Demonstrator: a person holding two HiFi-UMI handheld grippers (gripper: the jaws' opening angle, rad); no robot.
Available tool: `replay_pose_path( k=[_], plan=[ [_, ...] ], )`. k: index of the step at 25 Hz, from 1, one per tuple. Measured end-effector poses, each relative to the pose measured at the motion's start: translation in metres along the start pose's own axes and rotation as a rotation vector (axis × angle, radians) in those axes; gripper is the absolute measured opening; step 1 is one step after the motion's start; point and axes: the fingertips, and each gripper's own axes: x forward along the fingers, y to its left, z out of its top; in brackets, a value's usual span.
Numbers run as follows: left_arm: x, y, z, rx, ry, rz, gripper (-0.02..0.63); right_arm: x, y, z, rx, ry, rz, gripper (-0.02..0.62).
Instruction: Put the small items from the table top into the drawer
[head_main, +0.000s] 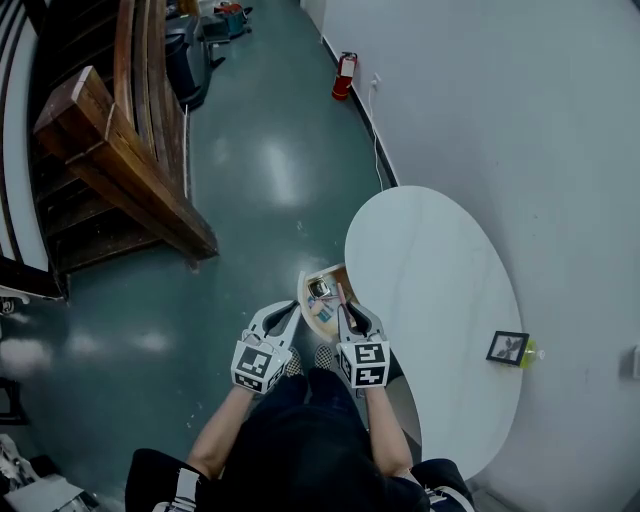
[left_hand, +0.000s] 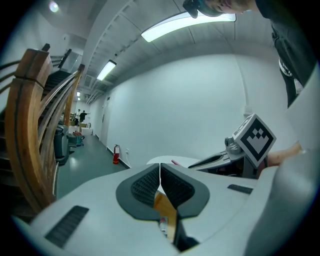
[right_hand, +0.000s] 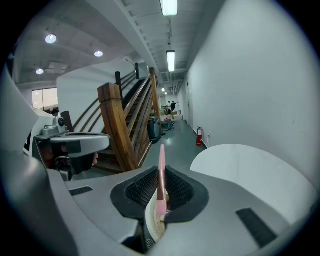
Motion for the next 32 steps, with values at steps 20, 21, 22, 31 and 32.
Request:
replay_pose_path(
  k=[20, 21, 22, 31, 32],
  plan=[
    [0.043, 0.026, -0.134, -0.146, 0.190, 0.110, 0.021, 0.073, -0.024, -0.138, 0.043, 0.244, 0.130, 0.066],
    [0.044, 0.026, -0.142, -0.157, 0.202, 0.113, 0.021, 0.075, -0.025, -0.146, 0.046, 0.253, 0.133, 0.066],
    [0.045, 0.025, -0.151, -0.167, 0.212, 0.113, 0.021, 0.079, -0.026, -0.152, 0.048, 0.262, 0.135, 0.066],
    [0.058, 0.022, -0.184, -0.208, 0.246, 0.105, 0.021, 0.111, -0.035, -0.190, 0.044, 0.313, 0.144, 0.066],
    [0.059, 0.022, -0.184, -0.210, 0.246, 0.107, 0.021, 0.117, -0.035, -0.193, 0.042, 0.318, 0.145, 0.066]
  ],
)
